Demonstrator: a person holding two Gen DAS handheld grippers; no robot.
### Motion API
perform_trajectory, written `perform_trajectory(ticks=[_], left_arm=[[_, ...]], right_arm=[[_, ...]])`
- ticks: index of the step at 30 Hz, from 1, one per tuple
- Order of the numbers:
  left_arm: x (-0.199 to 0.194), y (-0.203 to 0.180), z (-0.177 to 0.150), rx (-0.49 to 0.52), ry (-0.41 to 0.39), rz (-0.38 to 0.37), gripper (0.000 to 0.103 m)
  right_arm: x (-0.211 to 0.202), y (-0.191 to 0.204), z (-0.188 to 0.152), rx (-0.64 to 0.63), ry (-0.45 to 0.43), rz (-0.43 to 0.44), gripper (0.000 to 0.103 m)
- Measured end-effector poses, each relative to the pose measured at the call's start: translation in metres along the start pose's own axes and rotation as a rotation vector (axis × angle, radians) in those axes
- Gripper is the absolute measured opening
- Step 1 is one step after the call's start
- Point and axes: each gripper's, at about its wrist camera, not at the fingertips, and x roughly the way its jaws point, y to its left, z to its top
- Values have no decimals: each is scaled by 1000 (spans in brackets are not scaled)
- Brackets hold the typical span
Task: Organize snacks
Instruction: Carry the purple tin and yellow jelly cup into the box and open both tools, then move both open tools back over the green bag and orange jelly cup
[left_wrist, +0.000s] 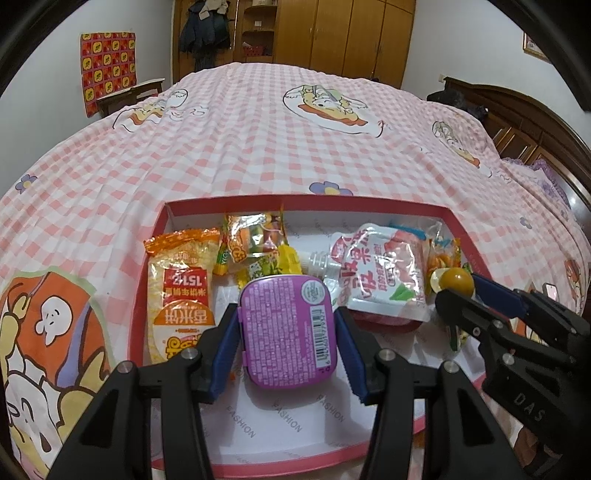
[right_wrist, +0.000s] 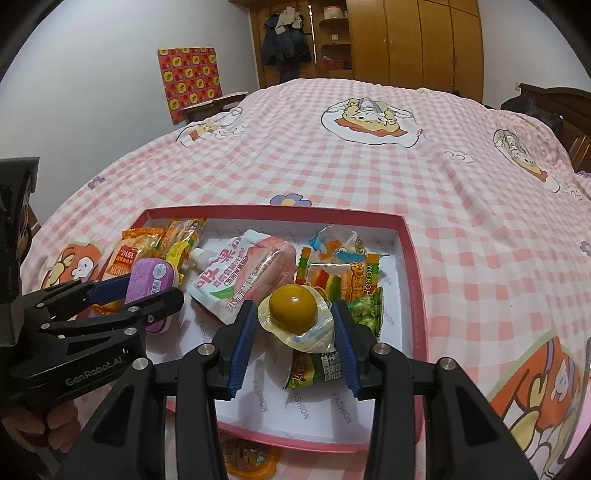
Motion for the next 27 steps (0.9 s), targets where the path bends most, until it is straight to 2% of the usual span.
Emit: perform_trajectory(ticks=[9,11,13,16,27], left_arm=[[6,3,2,-25,21,-12,52],[3,1,2,-19,9,-13,52],[-1,0,2,-10,1,-9,53],[-8,-1,2,-1,-6,-16,55],[-39,2,-15,-13,16,-35,55]], right_arm=[[6,-6,6,18,-3,-14,43],[5,-7,5,25,-10,-6,44],[3,-9,4,33,-12,-1,51],[0,-10,3,45,-20,10,54],[-29,-6,-8,48,-47,41,55]])
